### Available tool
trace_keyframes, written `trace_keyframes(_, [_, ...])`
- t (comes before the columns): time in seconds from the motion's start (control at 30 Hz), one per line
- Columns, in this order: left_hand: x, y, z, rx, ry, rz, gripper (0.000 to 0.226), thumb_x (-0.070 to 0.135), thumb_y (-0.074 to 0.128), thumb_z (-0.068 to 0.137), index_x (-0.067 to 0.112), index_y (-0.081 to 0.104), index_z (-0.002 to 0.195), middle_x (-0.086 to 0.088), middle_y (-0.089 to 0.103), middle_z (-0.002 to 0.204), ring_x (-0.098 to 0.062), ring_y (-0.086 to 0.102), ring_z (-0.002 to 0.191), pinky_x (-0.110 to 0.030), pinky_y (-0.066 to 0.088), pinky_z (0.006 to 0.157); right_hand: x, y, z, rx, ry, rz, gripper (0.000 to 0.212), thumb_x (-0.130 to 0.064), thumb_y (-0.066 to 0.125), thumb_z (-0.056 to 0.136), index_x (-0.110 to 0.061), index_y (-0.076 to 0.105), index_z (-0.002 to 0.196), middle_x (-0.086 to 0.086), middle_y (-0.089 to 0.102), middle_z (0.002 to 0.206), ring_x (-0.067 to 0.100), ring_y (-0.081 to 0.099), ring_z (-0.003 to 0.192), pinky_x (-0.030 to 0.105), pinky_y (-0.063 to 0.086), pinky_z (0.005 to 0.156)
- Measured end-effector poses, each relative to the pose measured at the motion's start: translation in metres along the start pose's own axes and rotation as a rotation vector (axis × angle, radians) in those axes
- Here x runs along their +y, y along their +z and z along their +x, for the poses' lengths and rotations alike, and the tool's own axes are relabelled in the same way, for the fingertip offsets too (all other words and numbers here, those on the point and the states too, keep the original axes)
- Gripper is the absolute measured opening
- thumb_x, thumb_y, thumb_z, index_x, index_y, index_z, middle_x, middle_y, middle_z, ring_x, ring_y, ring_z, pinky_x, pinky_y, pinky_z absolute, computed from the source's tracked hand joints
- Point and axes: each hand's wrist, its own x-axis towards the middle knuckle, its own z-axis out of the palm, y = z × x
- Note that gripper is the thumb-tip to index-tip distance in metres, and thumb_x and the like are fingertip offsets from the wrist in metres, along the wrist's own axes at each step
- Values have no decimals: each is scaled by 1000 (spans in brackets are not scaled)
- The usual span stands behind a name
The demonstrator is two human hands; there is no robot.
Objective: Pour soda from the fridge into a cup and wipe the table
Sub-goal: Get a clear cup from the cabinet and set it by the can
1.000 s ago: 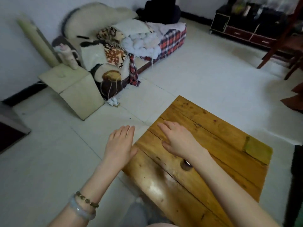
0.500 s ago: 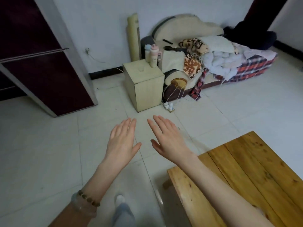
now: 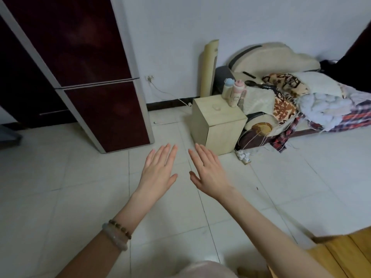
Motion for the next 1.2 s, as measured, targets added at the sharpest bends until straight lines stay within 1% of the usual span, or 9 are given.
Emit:
trace_keyframes(0.1, [-33, 7, 20, 2, -8, 27, 98, 36, 79, 69, 9, 22, 144, -15, 41, 145, -30, 41, 133, -47, 26, 111, 2, 16, 36, 14, -10, -24, 58, -33, 42, 84, -4, 46, 134, 20, 46, 140, 33, 43, 130, 44, 35, 108])
trace_keyframes(0.2, [-65, 18, 46, 2, -6, 53, 97, 37, 78, 69, 9, 23, 145, -15, 40, 146, -30, 41, 133, -47, 26, 111, 9, 31, 74, 33, -20, -54, 57, -32, 43, 85, -3, 48, 133, 20, 47, 139, 33, 44, 129, 44, 36, 107])
trace_keyframes(0.3, [-98, 31, 79, 4, -3, 70, 96, 37, 78, 69, 9, 25, 145, -14, 42, 145, -28, 42, 133, -47, 28, 110, 19, 49, 119, 58, -44, -69, 57, -27, 59, 80, -2, 51, 131, 21, 51, 135, 34, 48, 126, 46, 37, 105])
trace_keyframes(0.37, [-122, 39, 107, 7, 16, 93, 94, 37, 79, 67, 7, 33, 143, -14, 45, 142, -28, 45, 130, -46, 31, 109, 26, 60, 155, 81, -35, -71, 61, -24, 69, 76, -2, 52, 129, 21, 53, 133, 35, 51, 123, 47, 38, 104])
trace_keyframes(0.57, [-197, 51, 221, -7, 13, 146, 92, 38, 83, 61, 4, 45, 137, -14, 53, 135, -27, 52, 123, -46, 36, 105, 58, 81, 279, 107, 57, -78, 69, -22, 77, 67, -1, 53, 128, 22, 56, 127, 36, 57, 114, 46, 44, 97])
trace_keyframes(0.7, [-230, 62, 299, -21, -27, 159, 90, 37, 79, 65, 4, 41, 140, -15, 51, 137, -27, 51, 124, -45, 34, 107, 86, 87, 357, 71, 146, -64, 71, -19, 77, 65, 0, 51, 128, 23, 58, 124, 37, 58, 111, 44, 49, 91])
trace_keyframes(0.87, [-254, 87, 372, -57, -94, 97, 83, 41, 58, 86, 8, 14, 150, -11, 26, 154, -24, 24, 141, -40, 13, 116, 119, 100, 434, 10, 227, -63, 67, -16, 74, 68, 0, 51, 129, 24, 56, 127, 37, 55, 116, 45, 45, 95])
trace_keyframes(1.0, [-271, 103, 423, -43, -63, 80, 81, 38, 58, 87, 8, 15, 149, -11, 27, 153, -24, 25, 141, -40, 11, 116, 143, 110, 479, 1, 265, -79, 63, -15, 68, 72, 1, 49, 130, 23, 55, 128, 37, 53, 117, 43, 42, 98])
trace_keyframes(1.2, [-304, 132, 504, -71, 22, 65, 81, 35, 60, 85, 7, 18, 149, -13, 29, 152, -27, 28, 140, -42, 13, 115, 172, 125, 550, -12, 326, -123, 61, -21, 55, 83, -5, 36, 139, 14, 46, 135, 31, 40, 128, 39, 29, 105])
